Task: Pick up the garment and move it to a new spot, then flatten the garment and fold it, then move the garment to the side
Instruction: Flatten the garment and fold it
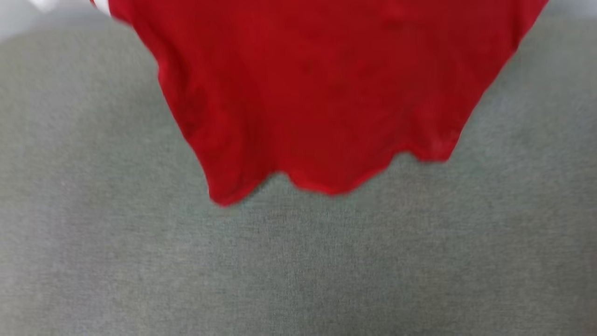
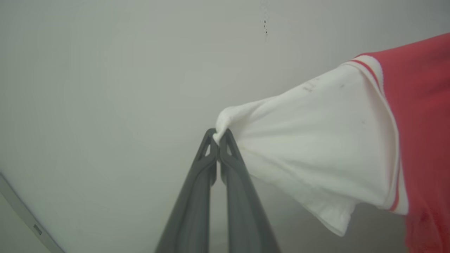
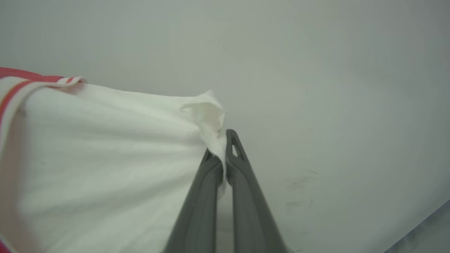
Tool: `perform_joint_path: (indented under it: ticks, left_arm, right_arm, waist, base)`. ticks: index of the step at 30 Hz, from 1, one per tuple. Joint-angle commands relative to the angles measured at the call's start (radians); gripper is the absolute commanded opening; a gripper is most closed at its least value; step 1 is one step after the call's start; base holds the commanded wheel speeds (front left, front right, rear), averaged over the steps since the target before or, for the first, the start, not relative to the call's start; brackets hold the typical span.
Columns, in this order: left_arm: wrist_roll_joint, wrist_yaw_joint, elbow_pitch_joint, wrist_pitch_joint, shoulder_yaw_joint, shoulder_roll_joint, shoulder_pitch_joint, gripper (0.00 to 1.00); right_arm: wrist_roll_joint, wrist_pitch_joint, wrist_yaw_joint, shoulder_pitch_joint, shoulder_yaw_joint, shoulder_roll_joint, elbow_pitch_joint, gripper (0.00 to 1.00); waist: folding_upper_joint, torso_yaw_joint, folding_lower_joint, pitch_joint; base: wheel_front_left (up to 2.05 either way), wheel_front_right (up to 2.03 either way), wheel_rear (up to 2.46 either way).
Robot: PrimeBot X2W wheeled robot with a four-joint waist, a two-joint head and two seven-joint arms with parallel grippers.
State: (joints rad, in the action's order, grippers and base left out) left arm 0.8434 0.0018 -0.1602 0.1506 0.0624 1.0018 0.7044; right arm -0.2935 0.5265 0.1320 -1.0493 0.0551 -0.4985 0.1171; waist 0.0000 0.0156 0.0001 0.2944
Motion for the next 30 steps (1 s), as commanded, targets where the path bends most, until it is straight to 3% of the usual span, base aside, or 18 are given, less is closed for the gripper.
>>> perform_joint_path:
  ticks: [1, 8, 17, 22, 30]
  left_arm:
    - [-0.011, -0.009, 0.037, 0.006, 0.008, 0.008, 0.059, 0.0]
    - [-0.105, -0.084, 0.274, -0.014, 0.115, -0.043, 0.43, 0.0]
    - [-0.197, -0.124, 0.561, -0.164, 0.225, -0.175, 0.836, 0.0]
    - [-0.191, -0.129, 0.677, -0.245, 0.3, -0.235, 0.871, 0.0]
    - [-0.112, -0.131, 0.733, -0.353, 0.472, -0.303, 0.703, 0.0]
  right_arm:
    - [0.015, -0.004, -0.002, -0.049, 0.004, 0.0, 0.025, 0.0]
    - [0.082, -0.075, -0.003, -0.297, 0.019, 0.03, 0.19, 0.0]
    - [0.174, -0.227, -0.003, -0.563, 0.045, 0.081, 0.398, 0.0]
    - [0.198, -0.313, -0.003, -0.59, 0.091, 0.114, 0.496, 0.0]
    - [0.136, -0.396, -0.002, -0.433, 0.074, 0.137, 0.594, 0.0]
  waist:
    - [0.0, 0.006, -0.0001, 0.104]
    - [0.0, 0.014, -0.0001, 0.246]
    - [0.0, 0.037, -0.0001, 0.338]
    - [0.0, 0.055, -0.0001, 0.358]
    - [0.0, 0.069, -0.0001, 0.328]
  base:
    - [0.0, 0.0, 0.0]
    - [0.0, 0.0, 0.0]
    - [0.0, 0.0, 0.0]
    - [0.0, 0.0, 0.0]
    - [0.0, 0.0, 0.0]
